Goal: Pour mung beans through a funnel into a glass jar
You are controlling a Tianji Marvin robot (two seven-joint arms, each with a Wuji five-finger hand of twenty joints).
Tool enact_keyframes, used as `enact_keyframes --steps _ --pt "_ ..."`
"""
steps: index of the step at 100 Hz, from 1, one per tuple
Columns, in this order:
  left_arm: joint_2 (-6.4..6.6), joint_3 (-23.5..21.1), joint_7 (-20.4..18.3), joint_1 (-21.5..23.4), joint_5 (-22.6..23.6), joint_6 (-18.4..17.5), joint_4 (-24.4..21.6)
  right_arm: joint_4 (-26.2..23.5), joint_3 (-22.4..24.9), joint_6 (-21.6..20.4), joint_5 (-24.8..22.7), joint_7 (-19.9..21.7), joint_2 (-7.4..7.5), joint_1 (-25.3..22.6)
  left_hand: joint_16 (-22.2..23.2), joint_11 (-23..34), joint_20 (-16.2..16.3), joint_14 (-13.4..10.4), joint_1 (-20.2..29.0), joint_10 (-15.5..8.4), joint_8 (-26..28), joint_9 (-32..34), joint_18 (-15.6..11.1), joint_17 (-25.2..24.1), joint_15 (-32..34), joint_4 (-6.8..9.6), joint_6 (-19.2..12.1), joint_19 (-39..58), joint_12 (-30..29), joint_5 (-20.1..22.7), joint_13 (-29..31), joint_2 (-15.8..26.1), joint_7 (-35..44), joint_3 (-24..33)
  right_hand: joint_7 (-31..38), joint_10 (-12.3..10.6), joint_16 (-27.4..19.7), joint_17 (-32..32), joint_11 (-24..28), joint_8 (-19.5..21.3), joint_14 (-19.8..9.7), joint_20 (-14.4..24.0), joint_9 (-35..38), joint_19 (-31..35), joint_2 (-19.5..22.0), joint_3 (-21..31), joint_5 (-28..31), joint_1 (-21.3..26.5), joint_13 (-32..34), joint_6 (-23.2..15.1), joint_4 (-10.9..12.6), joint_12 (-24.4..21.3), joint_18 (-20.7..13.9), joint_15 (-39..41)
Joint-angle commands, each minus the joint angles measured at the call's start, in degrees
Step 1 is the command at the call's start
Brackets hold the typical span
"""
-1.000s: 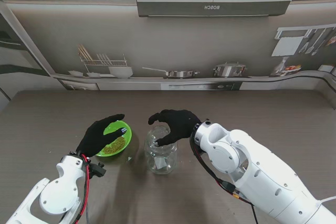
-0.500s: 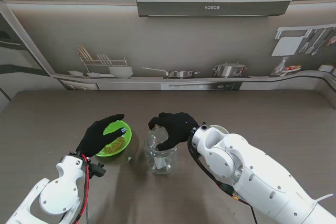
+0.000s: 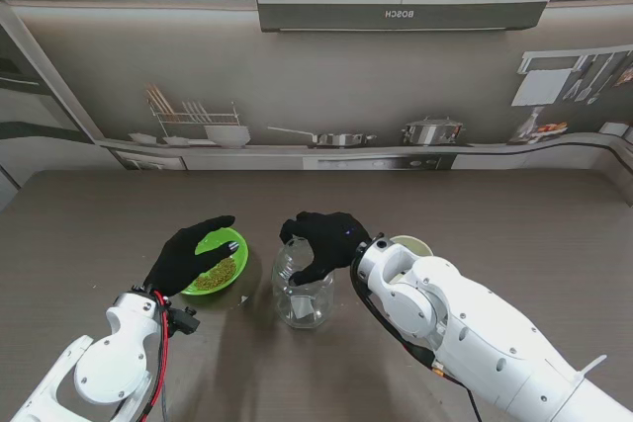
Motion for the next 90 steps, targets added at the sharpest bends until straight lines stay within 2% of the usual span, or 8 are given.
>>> enact_keyframes --steps 1,14,17,20,24,40,56,90 --pt "-0.10 -0.08 -1.15 0.23 -0.24 0.22 -0.44 1.76 -1.07 -0.63 -0.15 1.24 -0.32 -0.66 -0.14 -0.18 0.27 -0.18 -1.03 -0.05 -0.14 0.17 -0.69 -0.80 -0.41 1.85 -0.84 -0.79 0.13 -0.20 -0.23 2.73 -0.47 -0.82 7.01 -3.00 1.87 2.06 5.08 1.72 -7.94 -0.32 3.82 3.56 -0.31 2.00 3.54 12.47 4.17 -0.07 1.52 2.31 -1.80 4.55" --pt "-0.10 -0.10 -1.20 0.26 -0.27 0.28 -0.49 3.50 -1.81 -1.44 0.76 -0.16 -0.73 -0.22 -0.14 -0.15 0.28 -0.16 -0.98 -0.12 -0.15 0.24 -0.72 -0.76 -0.42 1.85 -0.80 -0.77 0.15 -0.27 -0.24 2.74 -0.50 -0.84 11.61 -3.77 2.48 6.39 7.68 -0.77 -10.44 -1.83 7.78 6.44 2.28 -4.33 7.45 19.81 8.98 1.03 4.63 4.68 -3.22 9.07" --pt "-0.10 -0.10 -1.20 0.26 -0.27 0.29 -0.49 3.89 -1.97 -1.65 0.98 -0.40 -0.81 -0.13 -0.14 -0.16 0.27 -0.26 -1.00 -0.15 -0.14 0.20 -0.74 -0.84 -0.42 1.85 -0.81 -0.81 0.14 -0.25 -0.25 2.75 -0.49 -0.87 14.99 -3.84 2.63 7.41 8.22 -6.34 -11.02 -2.33 8.88 6.92 -2.01 7.75 7.68 18.39 10.19 0.81 1.16 5.21 -3.55 9.81" --pt "-0.10 -0.10 -1.20 0.26 -0.27 0.29 -0.49 4.30 -2.12 -1.89 1.22 -0.65 -0.89 -0.03 -0.14 -0.18 0.28 -0.20 -0.94 -0.14 -0.15 0.17 -0.74 -0.80 -0.43 1.86 -0.82 -0.79 0.14 -0.28 -0.26 2.74 -0.51 -0.84 17.10 -3.86 2.89 8.34 8.86 -8.41 -11.39 -2.54 9.86 7.22 -6.29 23.33 7.91 14.97 11.21 0.66 -5.33 6.08 -3.86 10.51" --pt "-0.09 -0.11 -1.22 0.29 -0.29 0.33 -0.54 4.87 -2.28 -2.24 1.72 -0.87 -1.02 0.08 -0.14 -0.19 0.28 -0.18 -1.01 -0.14 -0.14 0.13 -0.75 -0.83 -0.43 1.85 -0.85 -0.80 0.13 -0.26 -0.25 2.81 -0.49 -0.88 18.98 -3.91 3.35 9.37 9.53 -9.71 -11.99 -2.66 11.00 7.54 -7.44 29.36 8.17 14.82 12.29 0.82 -10.23 7.46 -3.99 11.55" --pt "-0.07 -0.14 -1.43 0.38 -0.43 0.58 -0.73 6.74 -2.83 -3.31 3.21 -1.34 -1.34 0.51 -0.15 -0.18 0.28 -0.17 -0.97 -0.16 -0.13 0.15 -0.75 -0.86 -0.45 1.85 -0.86 -0.81 0.13 -0.22 -0.29 2.86 -0.48 -0.93 23.70 -4.20 4.65 12.82 11.73 -12.32 -13.85 -2.86 15.46 8.53 -5.05 29.39 9.23 17.55 16.39 1.53 -13.84 9.74 -5.07 14.70" --pt "-0.05 -0.19 -1.48 0.42 -0.39 0.68 -0.81 8.00 -3.10 -4.25 4.33 -1.77 -1.62 0.76 -0.15 -0.17 0.29 -0.19 -0.98 -0.06 -0.11 0.15 -0.81 -0.87 -0.44 1.86 -0.75 -0.81 0.13 -0.03 -0.25 2.87 -0.43 -1.02 28.50 -4.28 6.72 16.22 15.18 -13.71 -16.17 -3.47 17.87 9.79 -3.28 28.63 6.98 20.17 18.44 6.41 -16.28 12.77 -7.12 17.88" --pt "0.01 -0.16 -1.80 0.29 -0.42 0.77 -0.72 5.62 -1.20 -3.21 5.44 -2.20 -2.05 0.16 -0.15 -0.19 0.29 -0.30 -0.87 0.10 -0.08 0.11 -0.83 -0.92 -0.47 1.88 -0.63 -0.82 0.12 0.15 -0.31 2.91 -0.38 -1.08 31.61 -3.88 7.87 17.78 16.52 -15.18 -17.37 -3.55 17.34 10.34 -2.69 28.96 4.29 21.52 18.52 9.01 -16.47 13.74 -7.74 20.23"
